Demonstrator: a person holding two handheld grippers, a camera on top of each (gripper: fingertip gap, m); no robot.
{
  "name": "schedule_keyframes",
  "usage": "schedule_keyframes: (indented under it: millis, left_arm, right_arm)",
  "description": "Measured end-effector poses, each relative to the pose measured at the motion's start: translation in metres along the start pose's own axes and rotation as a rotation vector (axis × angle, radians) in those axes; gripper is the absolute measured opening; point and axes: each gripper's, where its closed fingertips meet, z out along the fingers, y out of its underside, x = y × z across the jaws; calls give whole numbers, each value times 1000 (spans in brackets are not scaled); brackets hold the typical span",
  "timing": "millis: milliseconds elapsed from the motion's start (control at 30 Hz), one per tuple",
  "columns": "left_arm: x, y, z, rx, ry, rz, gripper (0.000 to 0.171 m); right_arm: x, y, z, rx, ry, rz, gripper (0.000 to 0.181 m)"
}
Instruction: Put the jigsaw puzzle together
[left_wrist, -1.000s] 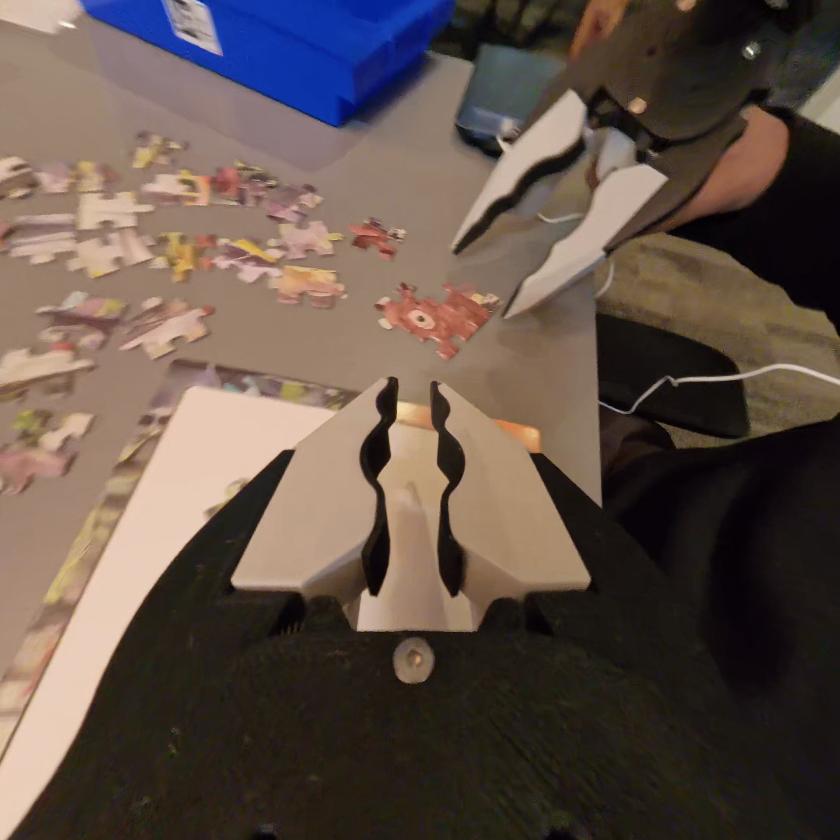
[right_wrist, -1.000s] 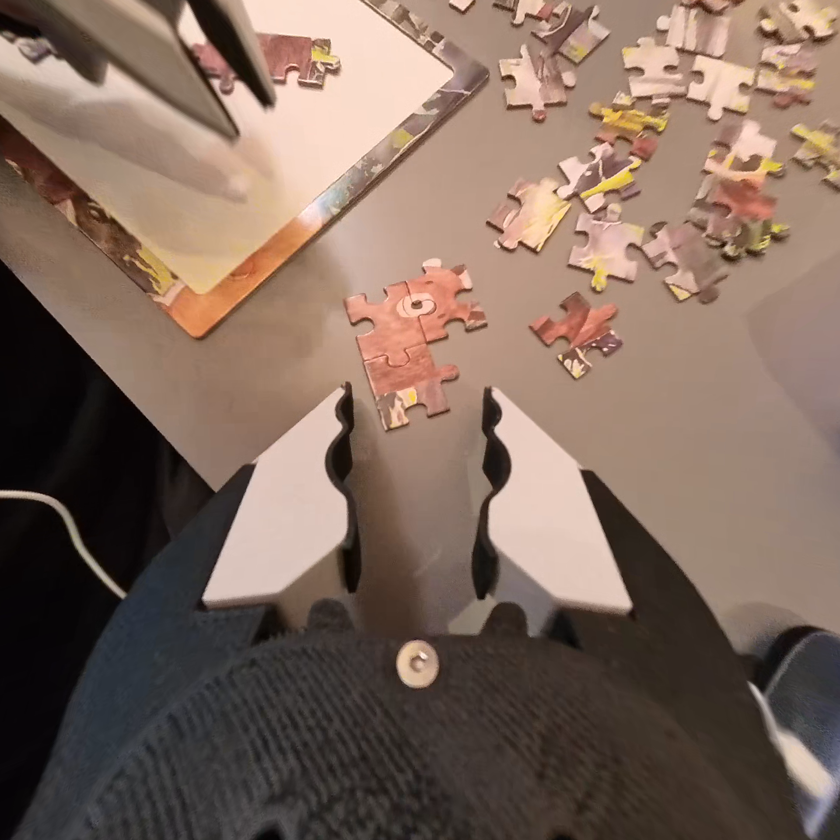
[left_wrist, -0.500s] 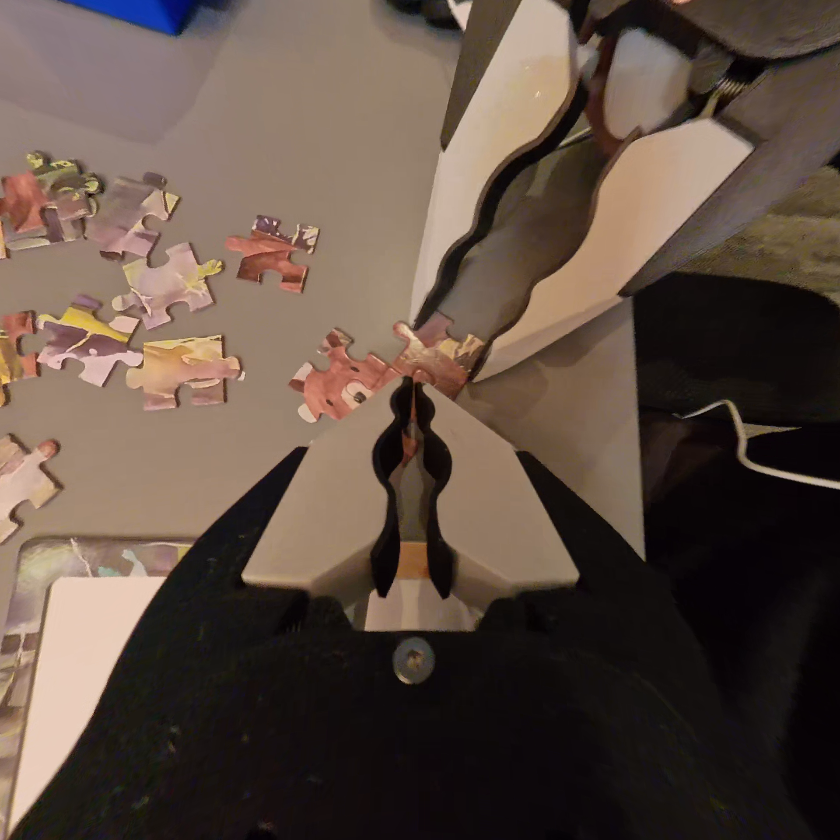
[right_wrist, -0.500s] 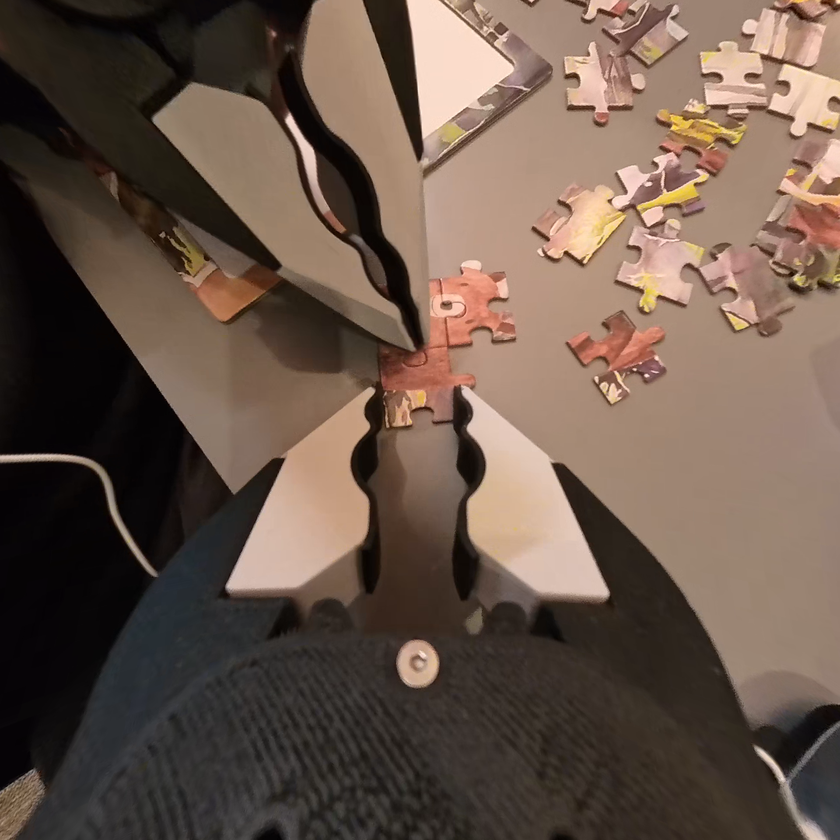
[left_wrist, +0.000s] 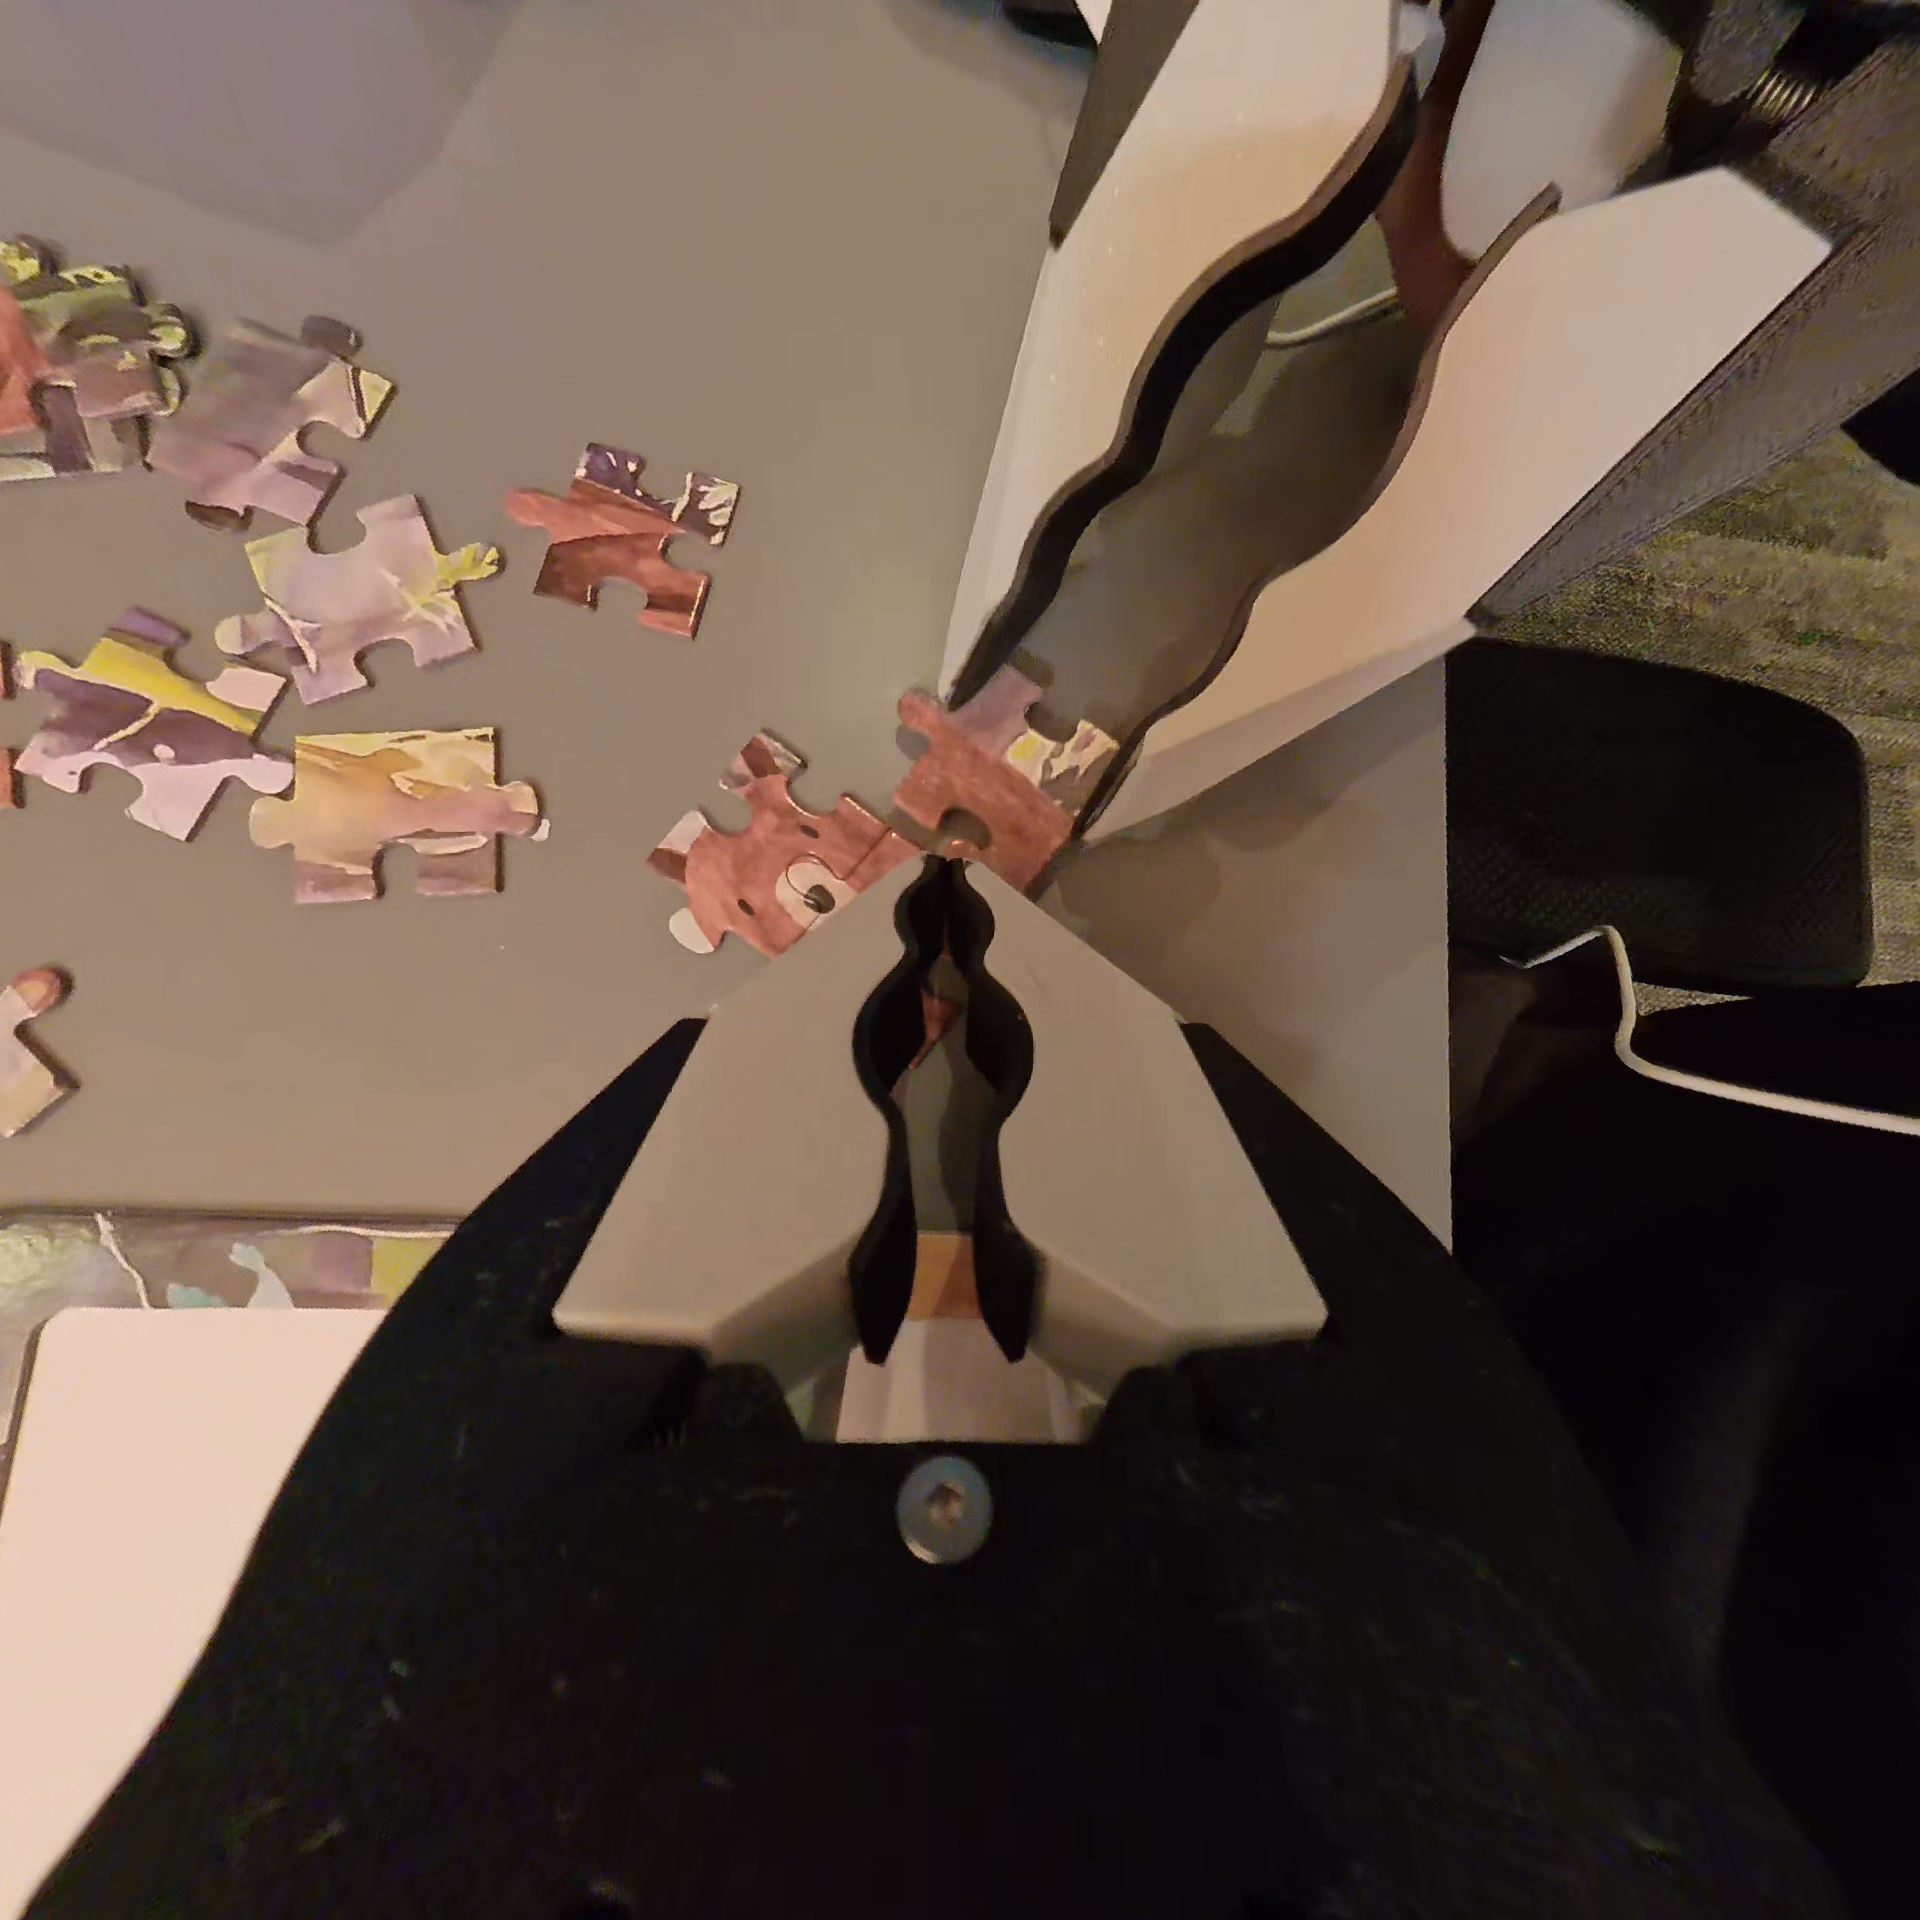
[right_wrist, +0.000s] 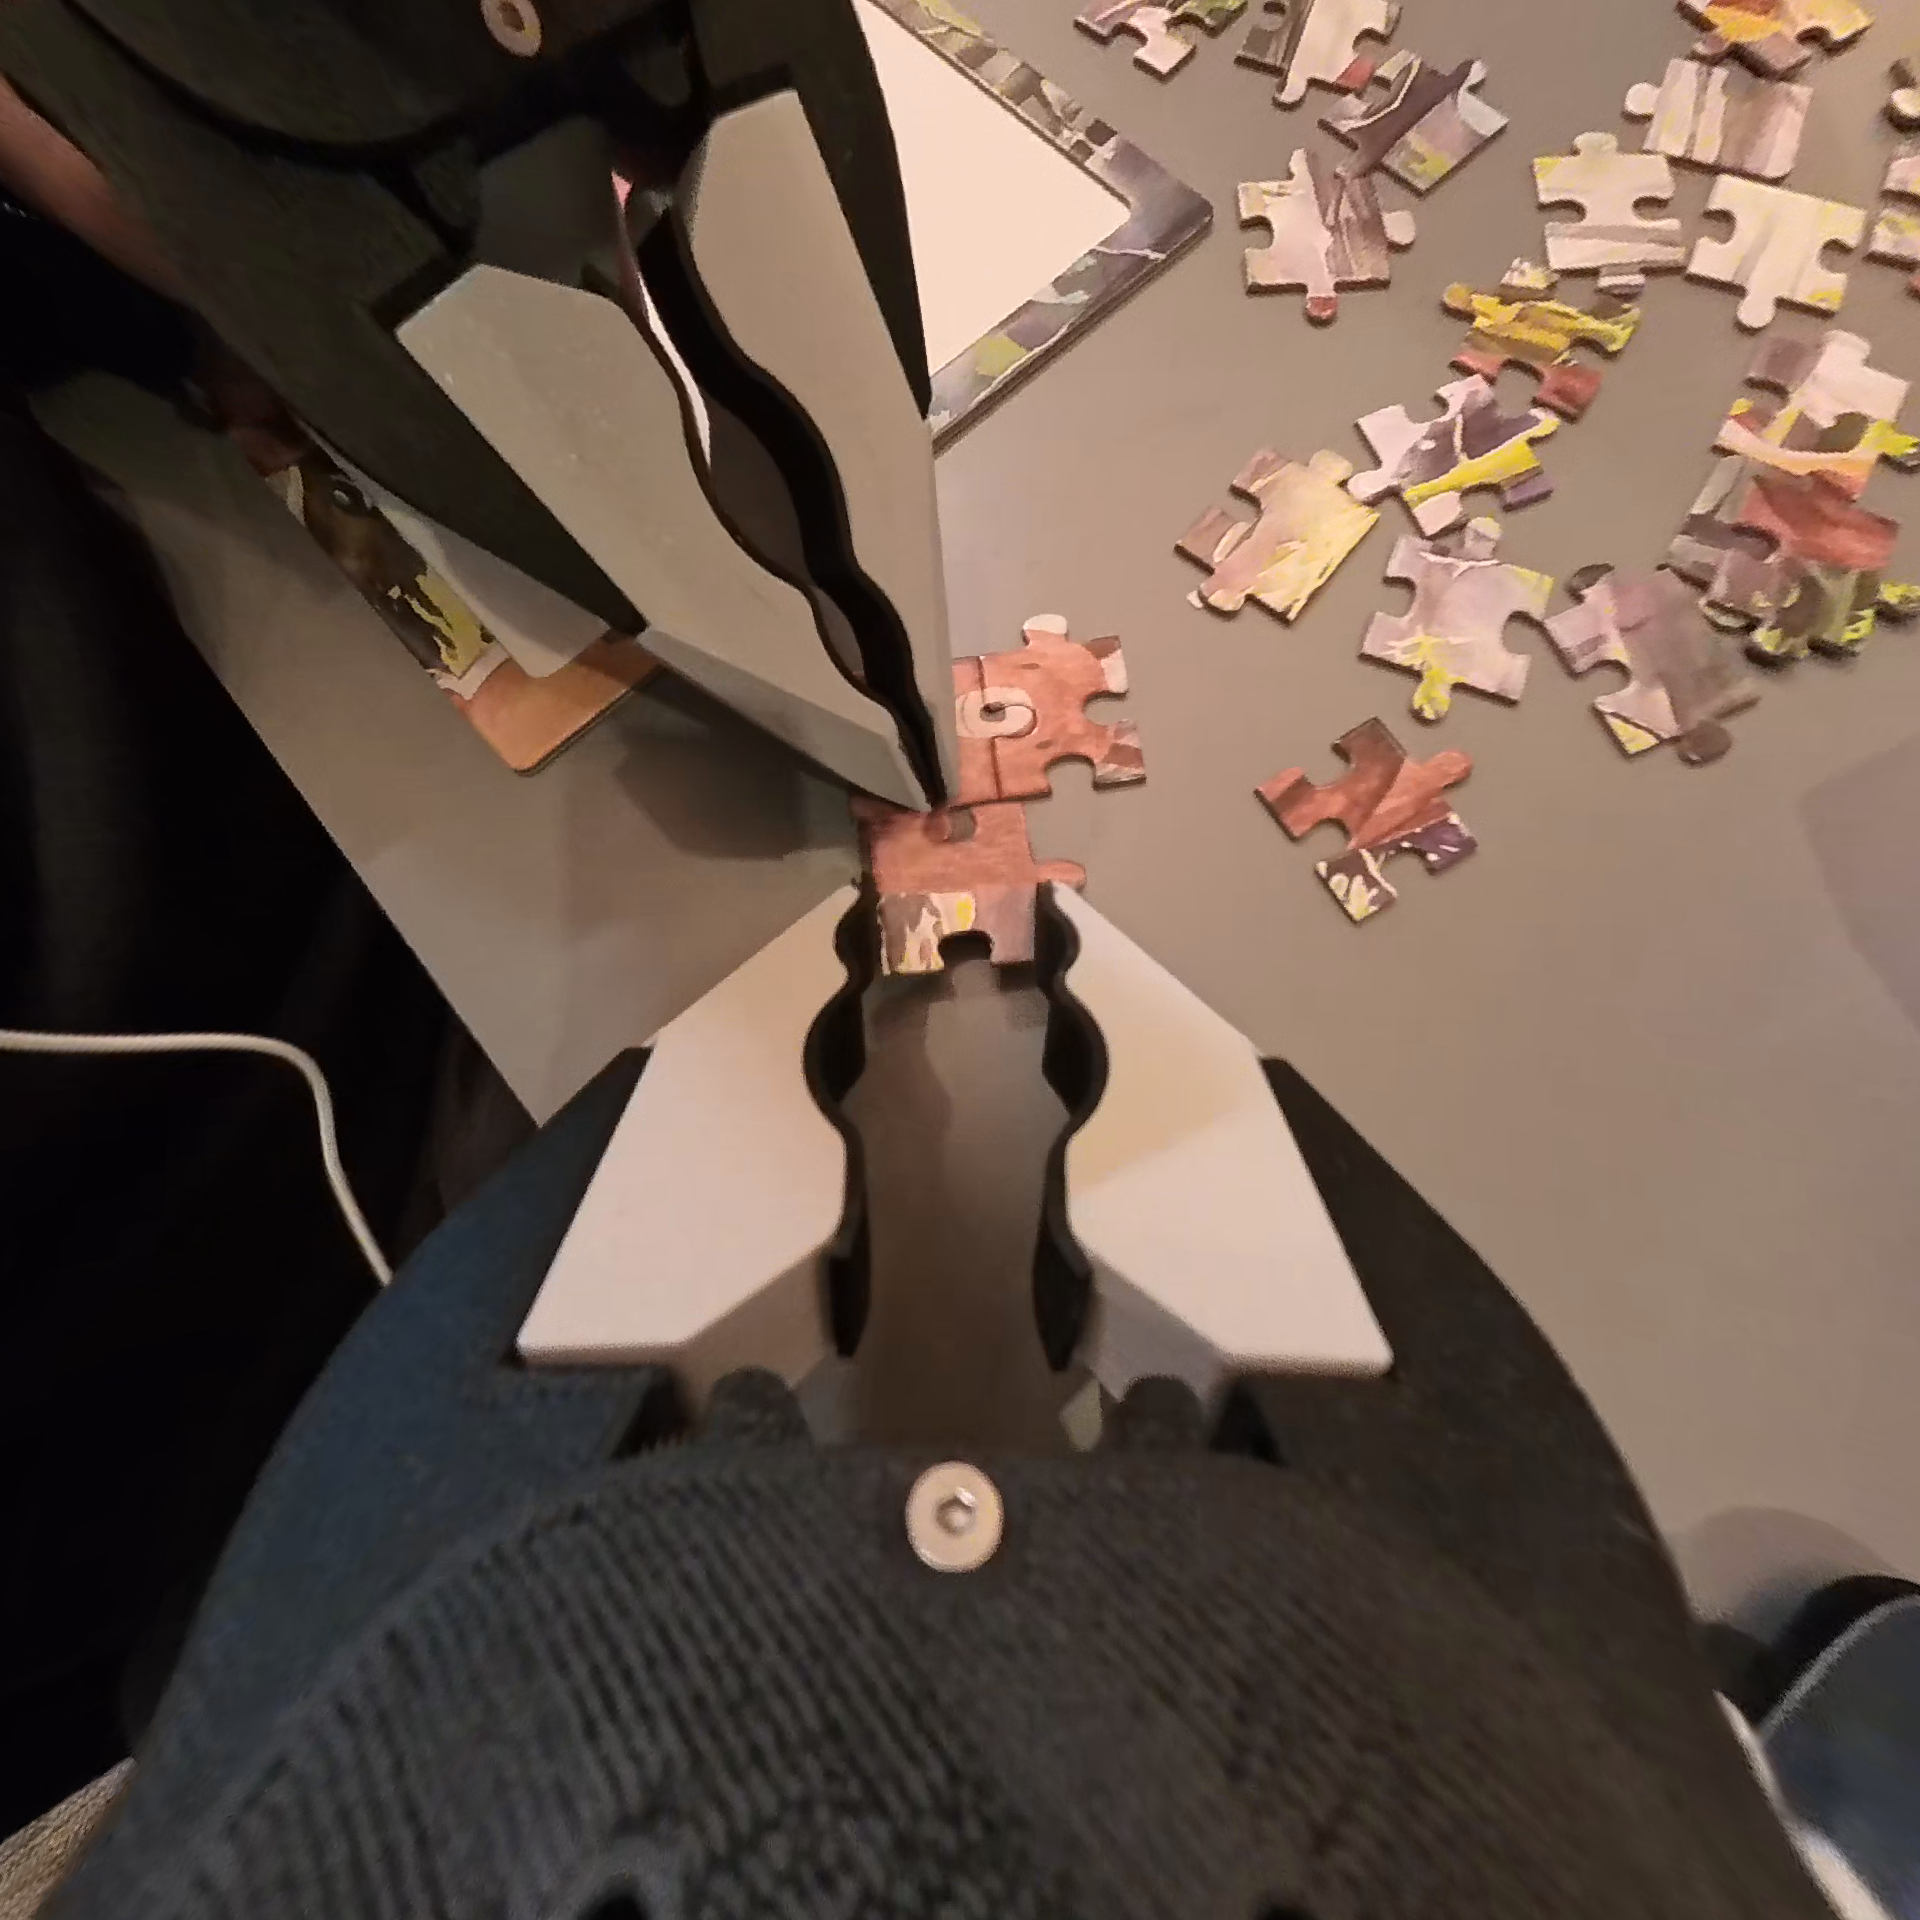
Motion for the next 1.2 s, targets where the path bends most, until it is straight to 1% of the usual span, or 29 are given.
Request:
schedule_keyframes:
  millis: [100,133,167,333,500,600,800,933,1133,1200]
  left_arm:
    - [0,0,0,3,0,-2,0]
    - [0,0,0,5,0,-4,0]
    - [0,0,0,6,-1,-5,0]
    - [-1,2,-2,-1,-7,-9,0]
    - [-4,4,-4,6,-12,-34,0]
    - [-7,5,-6,10,-32,-36,0]
    - [-12,7,-14,21,-58,-38,0]
    - [-15,8,-18,34,-59,-50,0]
    - [-19,8,-27,54,-74,-54,0]
    - [-20,8,-30,66,-81,-61,0]
  right_arm:
    - [3,2,-5,-8,23,-8,28]
    - [5,3,-7,-10,34,-9,21]
    - [7,3,-9,-8,46,-9,21]
    - [14,14,-14,-19,78,27,27]
    - [17,10,-16,11,100,42,34]
    - [19,11,-14,-4,114,41,35]
    - [12,14,-4,-30,88,51,41]
    - [14,15,-3,-46,102,38,41]
    - [32,19,-10,-74,172,42,40]
    - [30,15,-11,-65,177,42,42]
